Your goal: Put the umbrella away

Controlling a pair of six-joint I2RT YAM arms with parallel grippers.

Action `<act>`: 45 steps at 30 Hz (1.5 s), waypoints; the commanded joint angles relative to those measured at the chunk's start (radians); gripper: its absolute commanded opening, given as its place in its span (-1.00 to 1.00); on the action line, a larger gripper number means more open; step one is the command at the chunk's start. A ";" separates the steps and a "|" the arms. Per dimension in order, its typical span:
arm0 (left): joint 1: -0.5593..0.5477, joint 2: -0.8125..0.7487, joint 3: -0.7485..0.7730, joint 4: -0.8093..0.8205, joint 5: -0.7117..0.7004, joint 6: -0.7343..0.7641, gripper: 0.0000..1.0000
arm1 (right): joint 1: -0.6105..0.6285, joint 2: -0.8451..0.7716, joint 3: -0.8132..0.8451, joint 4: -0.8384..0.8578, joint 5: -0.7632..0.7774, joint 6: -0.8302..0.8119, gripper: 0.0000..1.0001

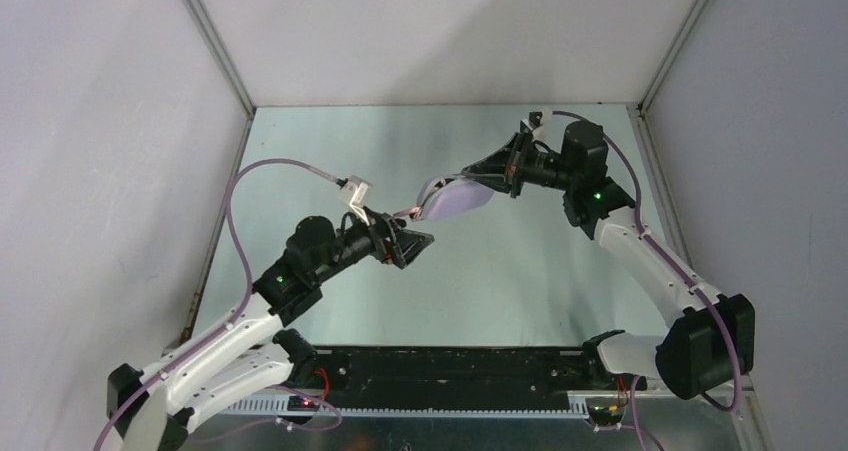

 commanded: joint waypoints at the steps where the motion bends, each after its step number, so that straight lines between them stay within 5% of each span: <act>1: 0.008 0.009 -0.058 0.224 -0.005 0.012 0.99 | -0.010 -0.055 0.056 0.154 -0.010 0.116 -1.00; 5: 0.007 0.017 -0.117 0.446 -0.029 0.068 0.99 | -0.014 -0.071 0.057 0.192 0.003 0.177 -1.00; 29: -0.022 0.439 0.202 0.835 0.069 0.185 0.96 | -0.006 -0.106 0.056 0.267 0.045 0.329 -1.00; 31: -0.022 0.456 0.226 0.832 0.093 0.198 0.71 | -0.006 -0.109 0.056 0.259 0.045 0.329 -1.00; 37: -0.022 0.468 0.290 0.686 0.162 0.251 -0.76 | -0.010 -0.106 0.057 0.303 0.028 0.341 -1.00; 39: -0.023 0.466 0.308 0.583 0.179 0.290 -0.97 | -0.009 -0.095 0.056 0.345 0.024 0.360 -1.00; 45: -0.022 0.472 0.314 0.298 0.236 0.412 -1.00 | 0.002 -0.054 0.131 0.371 -0.024 0.334 -1.00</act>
